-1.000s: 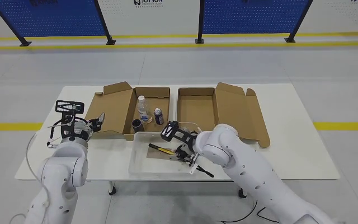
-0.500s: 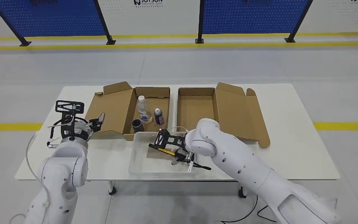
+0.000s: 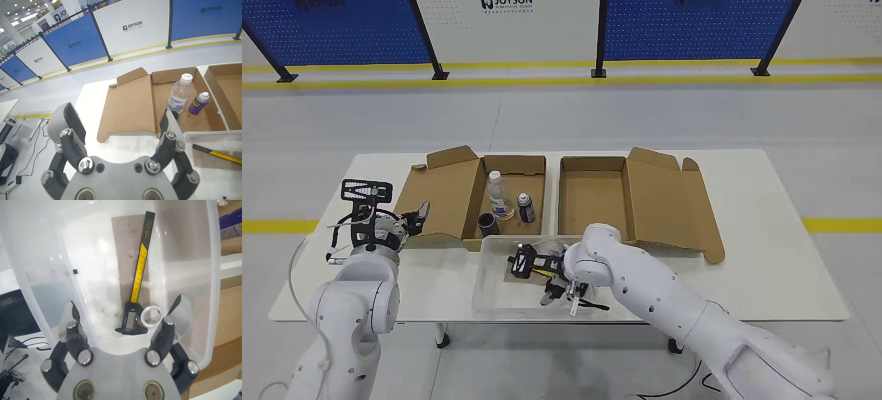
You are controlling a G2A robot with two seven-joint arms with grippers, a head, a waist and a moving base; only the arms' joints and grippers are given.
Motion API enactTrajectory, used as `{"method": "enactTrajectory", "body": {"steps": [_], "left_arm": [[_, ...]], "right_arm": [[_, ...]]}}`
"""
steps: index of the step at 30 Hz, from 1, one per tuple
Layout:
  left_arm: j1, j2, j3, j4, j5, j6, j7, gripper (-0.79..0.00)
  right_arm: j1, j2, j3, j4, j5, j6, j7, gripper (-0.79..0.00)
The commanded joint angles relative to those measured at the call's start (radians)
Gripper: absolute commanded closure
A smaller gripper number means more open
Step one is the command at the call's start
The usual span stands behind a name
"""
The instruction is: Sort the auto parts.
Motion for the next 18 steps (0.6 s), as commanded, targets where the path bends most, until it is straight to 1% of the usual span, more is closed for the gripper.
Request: {"method": "enactTrajectory", "body": {"steps": [1, 4, 5, 7, 9, 11, 12, 16, 18], "left_arm": [[0.0, 0.0, 0.0, 0.0, 0.0, 0.0, 0.0, -0.785], [0.0, 0.0, 0.0, 0.0, 0.0, 0.0, 0.0, -0.785], [0.0, 0.0, 0.0, 0.0, 0.0, 0.0, 0.0, -0.785], [0.0, 0.0, 0.0, 0.0, 0.0, 0.0, 0.0, -0.785], [0.0, 0.0, 0.0, 0.0, 0.0, 0.0, 0.0, -0.785], [0.0, 0.0, 0.0, 0.0, 0.0, 0.0, 0.0, -0.785], [0.0, 0.0, 0.0, 0.0, 0.0, 0.0, 0.0, -0.785], [0.0, 0.0, 0.0, 0.0, 0.0, 0.0, 0.0, -0.785], [0.0, 0.0, 0.0, 0.0, 0.0, 0.0, 0.0, -0.785]], "right_arm": [[0.002, -0.006, -0.005, 0.021, 0.002, -0.002, -0.002, -0.785], [0.007, -0.016, -0.009, 0.059, 0.01, 0.005, -0.002, -0.785], [0.009, -0.019, -0.009, 0.072, 0.015, 0.006, -0.003, -0.773], [0.016, -0.025, -0.011, 0.093, 0.012, 0.009, -0.003, -0.69], [0.019, -0.03, -0.013, 0.112, 0.014, 0.01, -0.002, -0.536], [0.021, -0.036, -0.017, 0.13, 0.015, 0.006, 0.001, -0.496], [0.023, -0.038, -0.018, 0.139, 0.015, 0.005, 0.0, -0.48], [0.028, -0.048, -0.021, 0.158, 0.015, 0.003, -0.004, -0.523], [0.03, -0.053, -0.022, 0.165, 0.016, 0.004, 0.0, -0.483]]}}
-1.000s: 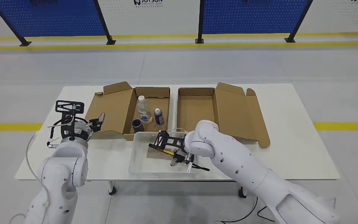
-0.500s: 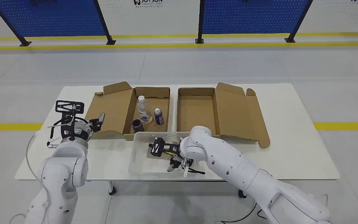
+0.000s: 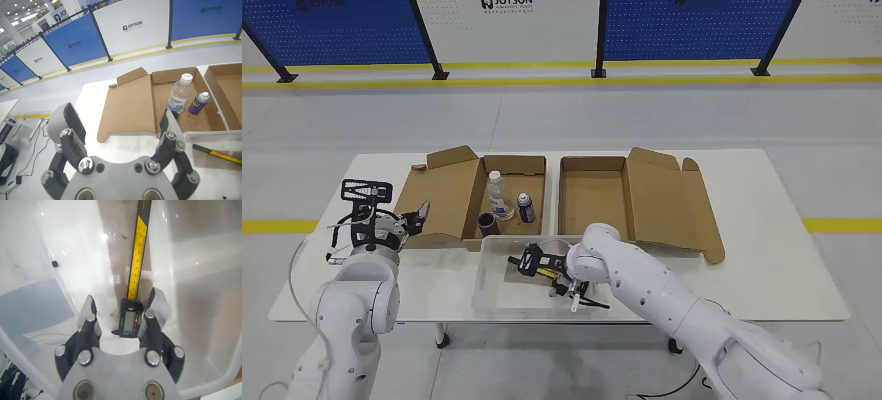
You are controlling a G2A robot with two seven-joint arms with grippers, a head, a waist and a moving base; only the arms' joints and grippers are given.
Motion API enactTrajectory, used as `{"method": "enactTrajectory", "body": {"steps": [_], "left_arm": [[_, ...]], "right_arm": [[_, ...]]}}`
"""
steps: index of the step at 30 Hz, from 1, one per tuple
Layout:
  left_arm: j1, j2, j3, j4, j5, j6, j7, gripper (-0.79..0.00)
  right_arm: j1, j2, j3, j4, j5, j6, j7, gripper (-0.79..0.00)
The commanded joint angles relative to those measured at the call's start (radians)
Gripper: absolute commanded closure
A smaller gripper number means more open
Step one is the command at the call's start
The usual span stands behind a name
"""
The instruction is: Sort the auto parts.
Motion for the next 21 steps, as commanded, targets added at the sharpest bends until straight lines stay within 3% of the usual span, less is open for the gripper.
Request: {"method": "enactTrajectory", "body": {"steps": [1, 12, 21], "left_arm": [[0.0, 0.0, 0.0, 0.0, 0.0, 0.0, 0.0, -0.785], [0.0, 0.0, 0.0, 0.0, 0.0, 0.0, 0.0, -0.785], [0.0, 0.0, 0.0, 0.0, 0.0, 0.0, 0.0, -0.785]], "right_arm": [[0.001, -0.004, -0.003, 0.004, -0.002, -0.001, 0.004, -0.437], [-0.007, -0.017, -0.005, 0.016, -0.007, -0.006, 0.015, -0.363], [-0.019, -0.016, 0.022, -0.035, 0.056, -0.039, 0.052, -0.385]]}}
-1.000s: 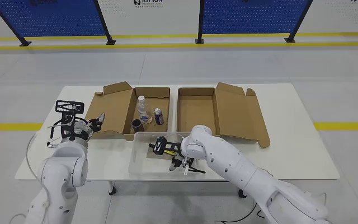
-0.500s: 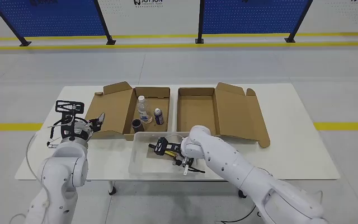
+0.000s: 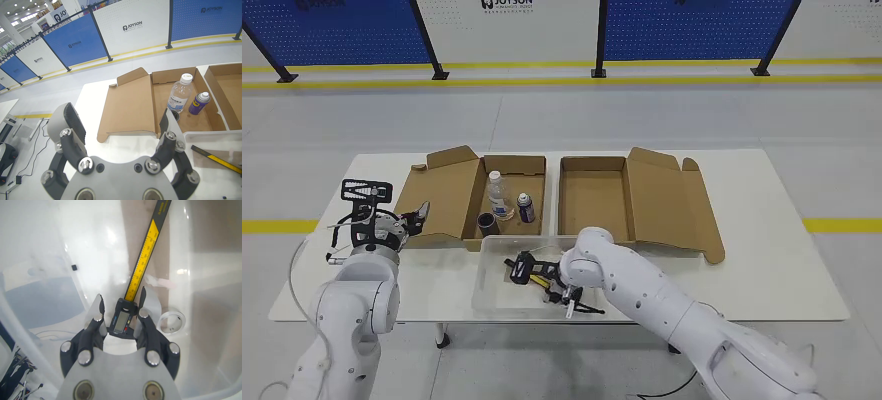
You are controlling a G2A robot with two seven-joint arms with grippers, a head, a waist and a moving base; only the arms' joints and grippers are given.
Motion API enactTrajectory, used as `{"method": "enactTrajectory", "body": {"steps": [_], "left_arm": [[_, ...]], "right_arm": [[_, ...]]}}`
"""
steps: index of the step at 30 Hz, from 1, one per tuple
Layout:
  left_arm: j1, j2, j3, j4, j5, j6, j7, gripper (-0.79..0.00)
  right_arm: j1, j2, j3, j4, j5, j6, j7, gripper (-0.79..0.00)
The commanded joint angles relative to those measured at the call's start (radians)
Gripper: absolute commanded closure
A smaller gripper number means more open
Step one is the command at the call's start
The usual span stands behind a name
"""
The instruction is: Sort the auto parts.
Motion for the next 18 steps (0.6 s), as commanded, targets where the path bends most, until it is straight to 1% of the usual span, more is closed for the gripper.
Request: {"method": "enactTrajectory", "body": {"steps": [1, 5, 10, 13, 17, 18], "left_arm": [[0.0, 0.0, 0.0, 0.0, 0.0, 0.0, 0.0, -0.785], [0.0, 0.0, 0.0, 0.0, 0.0, 0.0, 0.0, -0.785], [0.0, 0.0, 0.0, 0.0, 0.0, 0.0, 0.0, -0.785], [0.0, 0.0, 0.0, 0.0, 0.0, 0.0, 0.0, -0.785], [0.0, 0.0, 0.0, 0.0, 0.0, 0.0, 0.0, -0.785], [0.0, 0.0, 0.0, 0.0, 0.0, 0.0, 0.0, -0.785]], "right_arm": [[-0.001, 0.003, 0.008, -0.01, 0.005, 0.002, 0.01, -0.388], [-0.005, 0.015, 0.032, -0.025, -0.008, 0.029, 0.02, -0.397], [-0.025, 0.026, 0.041, -0.045, -0.045, 0.063, 0.042, -0.379], [-0.035, 0.028, 0.048, -0.05, -0.04, 0.08, 0.053, -0.363], [-0.04, 0.026, 0.051, -0.062, -0.044, 0.115, 0.07, -0.388], [-0.04, 0.025, 0.048, -0.066, -0.051, 0.123, 0.077, -0.376]]}}
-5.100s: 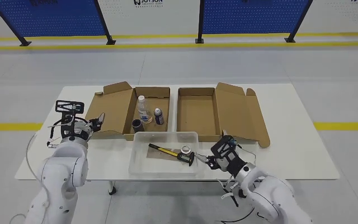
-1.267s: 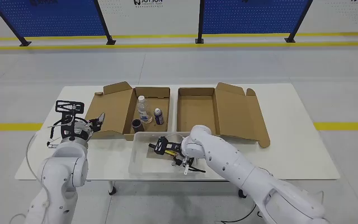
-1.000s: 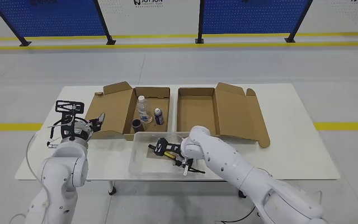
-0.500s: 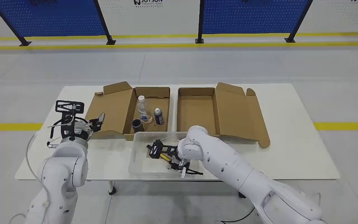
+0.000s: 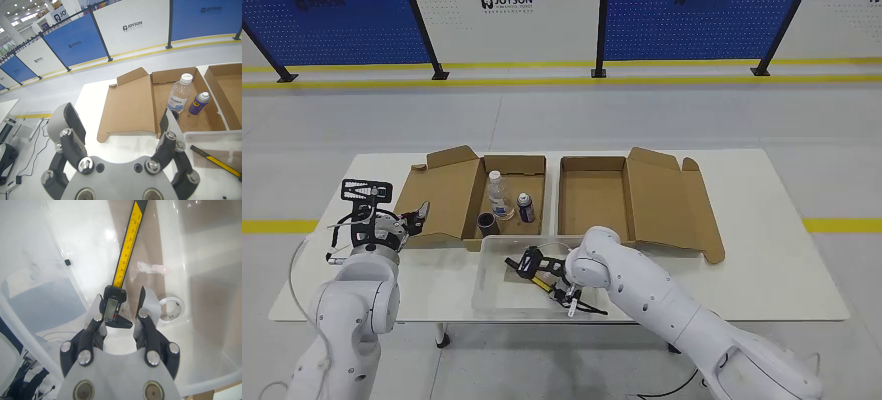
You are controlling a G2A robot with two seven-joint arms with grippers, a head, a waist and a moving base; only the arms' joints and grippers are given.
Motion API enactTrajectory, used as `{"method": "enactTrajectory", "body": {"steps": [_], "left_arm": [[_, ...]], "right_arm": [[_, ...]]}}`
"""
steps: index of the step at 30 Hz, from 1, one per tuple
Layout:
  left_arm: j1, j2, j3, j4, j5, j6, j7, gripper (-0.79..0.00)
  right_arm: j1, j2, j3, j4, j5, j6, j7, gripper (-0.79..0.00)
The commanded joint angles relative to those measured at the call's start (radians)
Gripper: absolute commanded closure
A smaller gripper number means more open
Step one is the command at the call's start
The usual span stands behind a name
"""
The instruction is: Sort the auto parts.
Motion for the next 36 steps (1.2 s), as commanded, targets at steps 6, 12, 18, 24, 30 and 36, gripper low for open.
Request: {"method": "enactTrajectory", "body": {"steps": [6, 12, 18, 24, 30, 36], "left_arm": [[0.0, 0.0, 0.0, 0.0, 0.0, 0.0, 0.0, -0.785], [0.0, 0.0, 0.0, 0.0, 0.0, 0.0, 0.0, -0.785], [0.0, 0.0, 0.0, 0.0, 0.0, 0.0, 0.0, -0.785], [0.0, 0.0, 0.0, 0.0, 0.0, 0.0, 0.0, -0.785], [0.0, 0.0, 0.0, 0.0, 0.0, 0.0, 0.0, -0.785], [0.0, 0.0, 0.0, 0.0, 0.0, 0.0, 0.0, -0.785]], "right_arm": [[-0.002, -0.009, -0.011, 0.001, -0.017, 0.04, 0.028, -0.339], [0.0, -0.021, -0.014, 0.021, -0.002, 0.05, 0.031, -0.36], [0.007, -0.033, -0.021, 0.042, 0.006, 0.044, 0.027, -0.4], [0.012, -0.047, -0.033, 0.074, 0.01, 0.037, 0.027, -0.388], [0.02, -0.063, -0.044, 0.114, 0.013, 0.031, 0.015, -0.382], [0.029, -0.077, -0.051, 0.149, 0.023, 0.003, -0.002, -0.366]]}}
